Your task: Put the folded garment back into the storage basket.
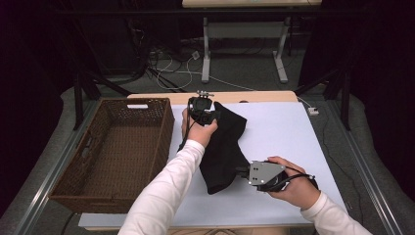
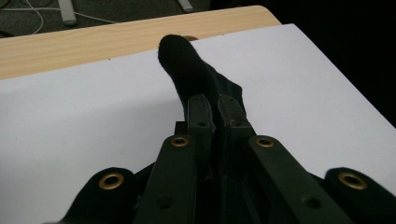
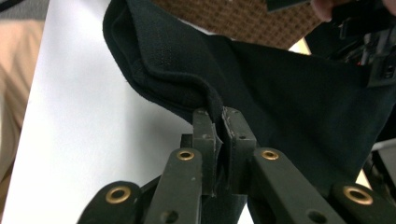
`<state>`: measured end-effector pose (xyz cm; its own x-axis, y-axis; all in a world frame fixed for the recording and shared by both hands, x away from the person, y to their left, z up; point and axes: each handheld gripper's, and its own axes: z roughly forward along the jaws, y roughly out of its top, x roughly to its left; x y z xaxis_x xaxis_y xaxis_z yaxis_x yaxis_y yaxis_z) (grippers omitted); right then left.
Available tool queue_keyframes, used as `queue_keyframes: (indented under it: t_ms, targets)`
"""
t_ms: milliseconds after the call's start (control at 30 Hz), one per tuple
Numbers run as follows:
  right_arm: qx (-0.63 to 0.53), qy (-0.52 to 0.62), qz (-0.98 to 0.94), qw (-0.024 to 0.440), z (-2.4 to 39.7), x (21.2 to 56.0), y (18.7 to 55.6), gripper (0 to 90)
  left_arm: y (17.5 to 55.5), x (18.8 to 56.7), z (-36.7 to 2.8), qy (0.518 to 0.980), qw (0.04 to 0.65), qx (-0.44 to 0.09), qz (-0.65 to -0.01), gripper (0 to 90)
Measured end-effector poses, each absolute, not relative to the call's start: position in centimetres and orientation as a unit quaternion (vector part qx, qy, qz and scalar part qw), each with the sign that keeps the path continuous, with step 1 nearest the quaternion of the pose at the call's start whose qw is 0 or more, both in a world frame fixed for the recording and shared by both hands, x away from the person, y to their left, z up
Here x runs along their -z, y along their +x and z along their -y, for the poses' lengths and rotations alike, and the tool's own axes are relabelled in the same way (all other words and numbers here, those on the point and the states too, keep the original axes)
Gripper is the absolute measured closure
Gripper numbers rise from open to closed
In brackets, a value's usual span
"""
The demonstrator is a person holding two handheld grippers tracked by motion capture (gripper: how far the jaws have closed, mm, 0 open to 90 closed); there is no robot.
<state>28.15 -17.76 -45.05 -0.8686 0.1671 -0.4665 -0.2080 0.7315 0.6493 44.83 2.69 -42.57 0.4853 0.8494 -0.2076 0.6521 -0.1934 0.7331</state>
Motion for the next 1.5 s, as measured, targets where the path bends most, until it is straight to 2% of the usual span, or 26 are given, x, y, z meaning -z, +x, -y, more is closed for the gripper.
queue_keyframes:
  t_ms: [300, 467, 800, 1500]
  targets:
    - [-0.411, -0.03, -0.863, 0.29, 17.8, 44.6, 27.9, 85.6, 44.2, 40.7, -3.5, 0.759, 0.402, -0.129, -0.495, 85.2]
    - [-0.423, -0.048, -0.844, 0.327, 17.6, 44.3, 27.4, 85.6, 43.8, 39.6, -4.0, 0.755, 0.406, -0.131, -0.498, 85.3]
    - [-0.443, -0.071, -0.823, 0.349, 16.6, 43.1, 26.8, 85.6, 42.9, 37.6, -5.5, 0.753, 0.403, -0.133, -0.503, 85.2]
    - [-0.479, -0.115, -0.805, 0.331, 11.7, 40.9, 26.7, 85.5, 41.4, 35.0, -11.5, 0.737, 0.392, -0.149, -0.531, 85.3]
